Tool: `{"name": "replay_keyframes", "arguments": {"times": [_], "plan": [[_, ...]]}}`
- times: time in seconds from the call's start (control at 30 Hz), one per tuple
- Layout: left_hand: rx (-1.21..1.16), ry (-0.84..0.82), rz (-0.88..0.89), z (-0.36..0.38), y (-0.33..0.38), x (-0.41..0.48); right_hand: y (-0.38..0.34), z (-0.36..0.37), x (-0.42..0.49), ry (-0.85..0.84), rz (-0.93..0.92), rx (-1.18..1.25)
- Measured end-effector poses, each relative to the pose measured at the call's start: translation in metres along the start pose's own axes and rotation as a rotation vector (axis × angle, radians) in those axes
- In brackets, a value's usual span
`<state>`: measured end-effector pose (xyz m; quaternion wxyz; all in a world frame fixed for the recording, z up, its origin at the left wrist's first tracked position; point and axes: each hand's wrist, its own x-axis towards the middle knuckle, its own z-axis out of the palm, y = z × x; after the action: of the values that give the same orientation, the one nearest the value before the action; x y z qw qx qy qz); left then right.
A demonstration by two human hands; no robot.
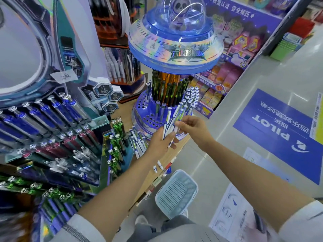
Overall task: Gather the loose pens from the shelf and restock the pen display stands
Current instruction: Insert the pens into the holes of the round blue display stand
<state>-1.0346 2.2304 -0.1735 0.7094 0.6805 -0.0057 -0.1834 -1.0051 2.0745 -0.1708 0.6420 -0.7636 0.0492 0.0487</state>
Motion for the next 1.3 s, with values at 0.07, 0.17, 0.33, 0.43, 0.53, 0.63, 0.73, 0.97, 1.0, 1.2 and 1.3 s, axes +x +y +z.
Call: {"name": "replay_keyframes", "arguments": {"times": [0.07,0.17,0.33,0.43,0.53,0.63,0.73,0.97,1.0,1.2,1.3], "plan": [[0.047,-0.007,-0.004,0.000,-0.002,0.003,-0.003,-0.004,-0.001,-0.013,0.014,0.045],[0.047,0.027,-0.023,-0.002,-0.006,0.008,-0.007,-0.008,-0.002,0.042,0.012,0.105],[0.049,0.068,-0.113,-0.016,-0.013,0.007,-0.007,-0.019,0.011,0.384,-0.015,0.028],[0.063,0.056,-0.105,-0.019,-0.015,0.009,-0.005,-0.015,0.015,0.456,-0.014,-0.126],[0.049,0.023,-0.104,-0.018,-0.015,0.010,-0.004,-0.014,0.018,0.503,-0.008,-0.191],[0.038,0.005,-0.111,-0.017,-0.014,0.009,-0.001,-0.017,0.023,0.525,-0.004,-0.219],[0.040,0.011,-0.111,-0.016,-0.015,0.010,0.000,-0.015,0.026,0.545,-0.003,-0.246],[0.022,0.003,-0.098,-0.020,-0.020,0.011,0.000,-0.011,0.032,0.619,0.014,-0.285],[0.021,0.003,-0.100,-0.020,-0.019,0.011,0.000,-0.010,0.032,0.623,0.007,-0.296],[0.001,-0.003,-0.092,-0.021,-0.019,0.012,-0.001,-0.007,0.034,0.619,-0.033,-0.353],[0.000,-0.005,-0.082,-0.022,-0.019,0.012,0.004,-0.006,0.032,0.593,-0.019,-0.391]]}}
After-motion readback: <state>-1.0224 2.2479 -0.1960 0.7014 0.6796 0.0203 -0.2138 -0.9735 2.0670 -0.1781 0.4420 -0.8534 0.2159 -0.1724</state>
